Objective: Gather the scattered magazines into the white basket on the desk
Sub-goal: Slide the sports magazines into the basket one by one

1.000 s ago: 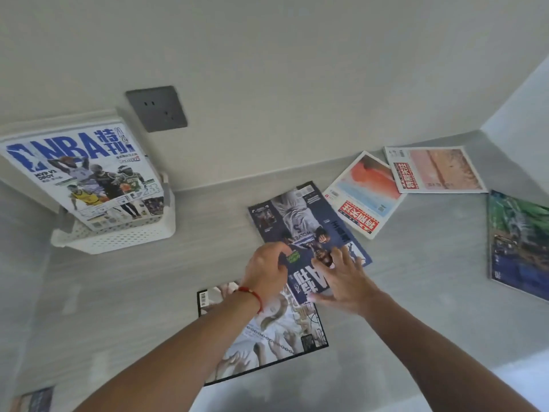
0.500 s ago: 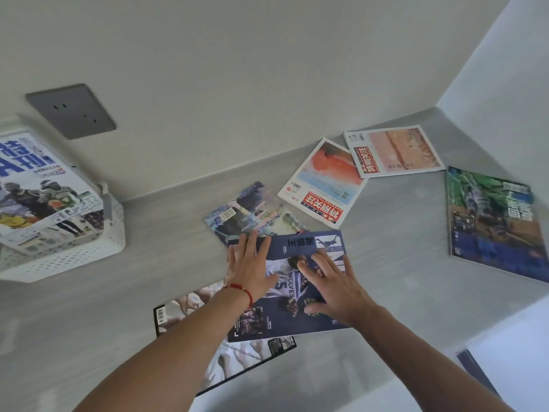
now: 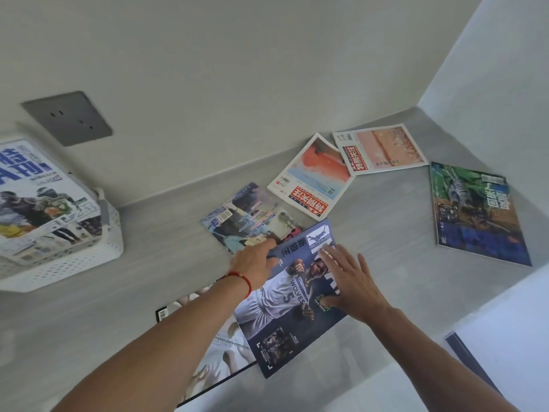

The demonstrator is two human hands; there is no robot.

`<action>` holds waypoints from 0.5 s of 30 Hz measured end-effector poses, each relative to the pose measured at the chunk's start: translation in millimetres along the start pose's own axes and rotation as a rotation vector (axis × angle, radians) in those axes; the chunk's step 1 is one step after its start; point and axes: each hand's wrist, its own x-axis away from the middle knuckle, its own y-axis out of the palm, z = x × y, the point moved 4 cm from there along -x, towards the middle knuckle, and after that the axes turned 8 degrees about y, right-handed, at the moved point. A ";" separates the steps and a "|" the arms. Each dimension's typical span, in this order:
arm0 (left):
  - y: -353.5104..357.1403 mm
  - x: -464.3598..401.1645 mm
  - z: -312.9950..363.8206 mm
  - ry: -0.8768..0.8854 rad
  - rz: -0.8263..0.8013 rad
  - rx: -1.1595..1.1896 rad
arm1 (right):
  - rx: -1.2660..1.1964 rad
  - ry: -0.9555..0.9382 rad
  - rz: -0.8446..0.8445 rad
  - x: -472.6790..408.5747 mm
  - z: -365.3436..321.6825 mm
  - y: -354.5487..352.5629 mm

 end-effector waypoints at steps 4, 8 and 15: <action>-23.7 44.6 -25.7 -0.046 0.248 0.318 | -0.409 0.186 0.217 18.3 -25.8 4.4; -46.7 94.8 -73.5 -0.171 0.451 0.675 | -0.787 0.308 0.182 18.5 -83.2 1.4; -97.7 183.5 -170.2 -0.351 0.692 1.011 | -1.133 0.216 -0.108 -16.1 -219.7 -29.7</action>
